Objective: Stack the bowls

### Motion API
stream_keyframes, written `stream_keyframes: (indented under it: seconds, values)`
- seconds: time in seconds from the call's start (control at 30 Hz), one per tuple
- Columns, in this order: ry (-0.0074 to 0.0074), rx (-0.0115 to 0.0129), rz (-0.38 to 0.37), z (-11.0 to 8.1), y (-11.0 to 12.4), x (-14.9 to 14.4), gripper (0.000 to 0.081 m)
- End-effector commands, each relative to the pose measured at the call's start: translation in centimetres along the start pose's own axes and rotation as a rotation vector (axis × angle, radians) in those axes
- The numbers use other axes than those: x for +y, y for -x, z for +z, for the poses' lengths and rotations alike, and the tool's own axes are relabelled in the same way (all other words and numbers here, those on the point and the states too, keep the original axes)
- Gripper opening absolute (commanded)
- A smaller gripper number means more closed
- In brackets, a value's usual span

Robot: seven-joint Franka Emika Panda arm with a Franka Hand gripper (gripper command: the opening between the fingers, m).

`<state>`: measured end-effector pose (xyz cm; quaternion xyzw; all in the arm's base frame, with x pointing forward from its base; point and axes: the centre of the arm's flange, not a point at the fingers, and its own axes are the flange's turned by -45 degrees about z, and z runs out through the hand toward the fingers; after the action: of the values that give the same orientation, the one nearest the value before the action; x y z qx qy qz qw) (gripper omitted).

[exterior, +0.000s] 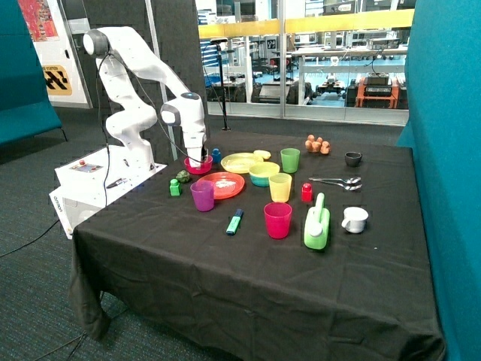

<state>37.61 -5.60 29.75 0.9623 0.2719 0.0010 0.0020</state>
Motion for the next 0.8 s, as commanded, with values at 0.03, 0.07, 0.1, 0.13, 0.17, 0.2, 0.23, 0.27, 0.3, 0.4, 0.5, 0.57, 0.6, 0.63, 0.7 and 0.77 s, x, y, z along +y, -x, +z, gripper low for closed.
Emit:
stream_keyframes:
  seconds: [0.03,0.07,0.1,0.13,0.17,0.2,0.23,0.27,0.3,0.4,0.5,0.57,0.6,0.63,0.7,0.77]
  values:
    - [-0.0043,-0.0009,-0.003,-0.3,-0.5,0.0,0.0000]
    - [-0.0043,-0.0009,-0.005,-0.5,-0.6,0.0,0.0000]
    - [-0.0043,-0.0009,-0.005,-0.7,-0.8,0.0,0.0000]
    - [-0.0043,-0.0009,-0.004,-0.9,-0.9,0.0,0.0000]
    - [-0.0043,-0.0009,-0.003,-1.2,-1.1,0.1,0.0000]
    - [-0.0043,-0.0009,-0.002,-1.5,-1.3,0.2,0.0000]
    - [-0.0043,-0.0009,-0.002,-1.7,-1.5,0.2,0.0000]
    - [-0.0043,-0.0009,-0.002,-2.0,-1.7,0.3,0.0000]
    - [-0.0043,-0.0009,-0.001,-2.2,-2.0,0.3,0.0000]
    - [-0.0043,-0.0009,-0.002,-2.8,-2.4,0.3,0.0000]
    - [-0.0043,-0.0009,-0.003,-3.3,-2.8,0.3,0.0000]
    - [-0.0043,-0.0009,0.003,-3.5,-3.1,0.3,0.0000]
    - [-0.0043,-0.0009,0.003,-3.5,-3.1,0.3,0.0000]
    - [-0.0043,-0.0009,0.004,-3.6,-3.2,0.3,0.0000]
    - [-0.0043,-0.0009,0.010,-3.8,-3.4,0.4,0.0000]
    - [-0.0043,-0.0009,0.020,-4.1,-3.8,0.4,0.0000]
